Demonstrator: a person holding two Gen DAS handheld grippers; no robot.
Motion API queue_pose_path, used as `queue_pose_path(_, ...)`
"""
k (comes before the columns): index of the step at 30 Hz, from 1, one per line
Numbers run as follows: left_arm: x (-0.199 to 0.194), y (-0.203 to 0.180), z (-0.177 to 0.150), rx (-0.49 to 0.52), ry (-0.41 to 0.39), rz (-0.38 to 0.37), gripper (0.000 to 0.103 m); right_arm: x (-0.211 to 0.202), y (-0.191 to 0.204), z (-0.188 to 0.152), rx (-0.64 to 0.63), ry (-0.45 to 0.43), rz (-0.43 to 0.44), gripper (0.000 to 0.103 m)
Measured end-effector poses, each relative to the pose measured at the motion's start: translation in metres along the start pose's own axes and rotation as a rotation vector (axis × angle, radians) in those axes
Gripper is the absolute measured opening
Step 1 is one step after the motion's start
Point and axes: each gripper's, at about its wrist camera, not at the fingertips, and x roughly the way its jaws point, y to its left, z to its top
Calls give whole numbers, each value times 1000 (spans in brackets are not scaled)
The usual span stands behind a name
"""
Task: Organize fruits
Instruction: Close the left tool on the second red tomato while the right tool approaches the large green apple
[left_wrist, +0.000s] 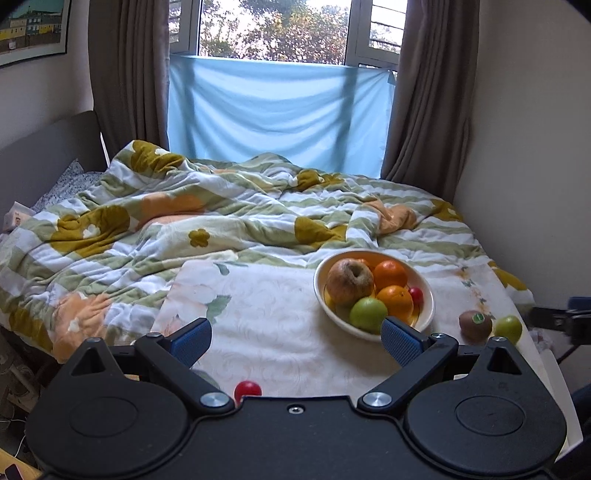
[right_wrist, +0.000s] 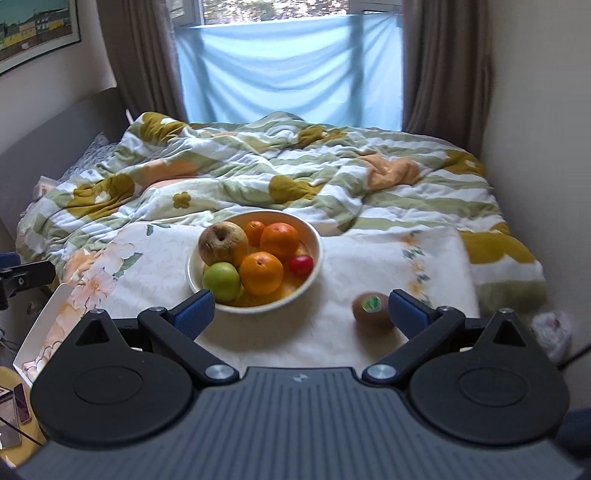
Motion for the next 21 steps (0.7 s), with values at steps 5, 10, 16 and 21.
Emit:
queue_pose_path(5,7,6,-11,7,33,-1,100,-24,-16,-15,16,-6,-42,103)
queue_pose_path(10,20,12,-20,-26,60,27,100,-30,-38,-24,-12,25,-88,103)
queue_pose_path(16,36,11,-33,-82,90,92,100,-14,-74,-30,-51,64,-63,103)
queue_pose_path(21,54,10,-43,-158,126,150,100,14,-100,-30,-127,93,-43,103)
